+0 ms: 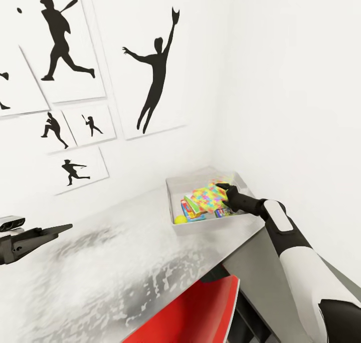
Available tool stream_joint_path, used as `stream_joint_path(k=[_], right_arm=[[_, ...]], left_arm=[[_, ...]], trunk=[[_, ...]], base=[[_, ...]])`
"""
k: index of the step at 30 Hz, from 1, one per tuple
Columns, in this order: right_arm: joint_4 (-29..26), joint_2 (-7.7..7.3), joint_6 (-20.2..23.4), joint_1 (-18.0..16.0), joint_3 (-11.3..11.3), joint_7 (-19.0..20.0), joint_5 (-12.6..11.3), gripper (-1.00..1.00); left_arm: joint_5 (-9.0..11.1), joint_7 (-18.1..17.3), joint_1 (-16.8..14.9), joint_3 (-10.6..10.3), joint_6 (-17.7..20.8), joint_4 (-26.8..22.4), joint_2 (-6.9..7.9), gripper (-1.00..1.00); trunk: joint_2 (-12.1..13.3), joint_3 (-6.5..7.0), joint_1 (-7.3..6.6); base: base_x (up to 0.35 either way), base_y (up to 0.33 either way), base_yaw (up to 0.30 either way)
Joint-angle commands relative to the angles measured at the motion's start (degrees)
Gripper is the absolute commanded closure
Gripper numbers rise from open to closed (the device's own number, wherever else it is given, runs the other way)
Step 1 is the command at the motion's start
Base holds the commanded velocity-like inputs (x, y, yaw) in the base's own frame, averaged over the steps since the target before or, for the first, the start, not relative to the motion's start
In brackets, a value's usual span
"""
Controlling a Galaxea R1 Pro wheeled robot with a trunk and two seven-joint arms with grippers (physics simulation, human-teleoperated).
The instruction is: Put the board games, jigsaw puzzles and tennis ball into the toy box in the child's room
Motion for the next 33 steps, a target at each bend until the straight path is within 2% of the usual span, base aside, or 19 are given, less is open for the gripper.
stream_joint_path(k=[1,19,22,28,33], right_arm=[[-0.1,0.01,0.3,0.0,-0.1,-0.4,-0.5,-1.0],[-0.3,-0.13,0.3,-0.1,-0.1,-0.2,-0.5,-1.0],[-2.6,-0.09,0.4,0.0,-0.1,-0.1,-0.5,-1.0],[-14.8,-0.55,1.4,1.4,0.1,-0.1,-0.5,-1.0],[-28.5,-0.68,9.0,2.7,0.1,0.1,-0.5,-1.0]], left_arm=[[0.0,-0.2,0.0,0.0,0.6,0.0,0.02,-1.0],[0.0,-0.2,0.0,0.0,0.6,0.0,0.07,-1.0],[0.0,-0.2,0.0,0.0,0.6,0.0,0.09,-1.0],[0.0,-0.2,0.0,0.0,0.6,0.0,0.1,-1.0],[0.0,-0.2,0.0,0.0,0.6,0.0,0.1,-1.0]], trunk=[[-0.1,-0.11,0.03],[-0.1,0.0,0.03],[-0.1,0.21,0.03],[-0.1,0.7,0.03],[-0.1,1.14,0.03]], base=[[0.0,0.0,0.0],[0.0,0.0,-0.002],[0.0,0.0,-0.076],[0.0,0.0,-0.114],[0.0,0.0,-0.123]])
